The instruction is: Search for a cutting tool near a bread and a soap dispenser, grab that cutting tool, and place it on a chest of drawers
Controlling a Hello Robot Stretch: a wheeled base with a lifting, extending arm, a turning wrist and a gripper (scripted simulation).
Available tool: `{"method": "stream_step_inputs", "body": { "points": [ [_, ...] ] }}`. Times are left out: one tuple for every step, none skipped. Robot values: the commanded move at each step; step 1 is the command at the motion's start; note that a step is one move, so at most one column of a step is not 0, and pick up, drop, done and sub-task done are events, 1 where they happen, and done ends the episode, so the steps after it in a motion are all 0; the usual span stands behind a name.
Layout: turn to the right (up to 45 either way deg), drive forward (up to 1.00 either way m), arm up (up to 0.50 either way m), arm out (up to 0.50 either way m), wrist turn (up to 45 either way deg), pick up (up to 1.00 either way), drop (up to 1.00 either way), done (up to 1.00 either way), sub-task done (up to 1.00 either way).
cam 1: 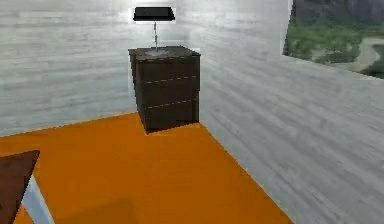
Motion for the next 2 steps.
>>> {"method": "stream_step_inputs", "body": {
  "points": [
    [0.0,1.0,0.0,0.0,0.0,0.0,0.0,0.0,0.0],
    [-3.0,0.0,0.0,0.0,0.0,0.0,0.0,0.0,0.0]
  ]
}}
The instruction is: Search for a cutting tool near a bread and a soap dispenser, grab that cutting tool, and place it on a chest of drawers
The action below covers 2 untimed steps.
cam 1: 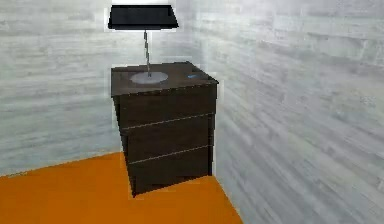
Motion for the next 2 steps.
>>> {"method": "stream_step_inputs", "body": {
  "points": [
    [0.0,0.95,0.0,0.0,0.0,0.0,0.0,0.0,0.0],
    [45.0,0.0,0.0,0.0,0.0,0.0,0.0,0.0,0.0]
  ]
}}
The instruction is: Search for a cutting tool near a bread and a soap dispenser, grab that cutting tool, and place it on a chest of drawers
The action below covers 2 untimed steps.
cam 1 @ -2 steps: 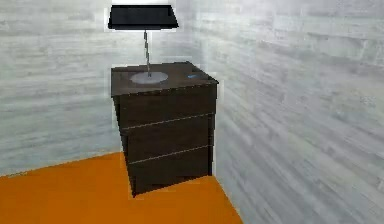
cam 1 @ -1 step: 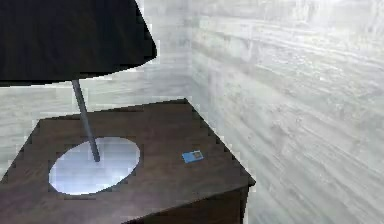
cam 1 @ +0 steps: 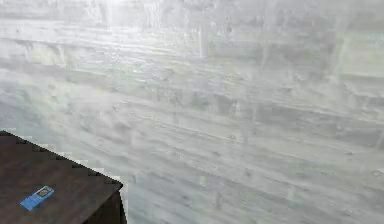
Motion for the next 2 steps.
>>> {"method": "stream_step_inputs", "body": {
  "points": [
    [45.0,0.0,0.0,0.0,0.0,0.0,0.0,0.0,0.0],
    [45.0,0.0,0.0,0.0,0.0,0.0,0.0,0.0,0.0]
  ]
}}
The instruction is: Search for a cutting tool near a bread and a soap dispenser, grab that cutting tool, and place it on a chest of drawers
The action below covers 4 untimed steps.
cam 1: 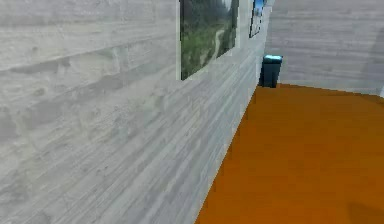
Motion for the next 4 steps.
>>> {"method": "stream_step_inputs", "body": {
  "points": [
    [15.0,0.0,0.0,0.0,0.0,0.0,0.0,0.0,0.0],
    [-45.0,0.0,0.0,0.0,0.0,0.0,0.0,0.0,0.0],
    [-45.0,0.0,0.0,0.0,0.0,0.0,0.0,0.0,0.0],
    [-45.0,0.0,0.0,0.0,0.0,0.0,0.0,0.0,0.0]
  ]
}}
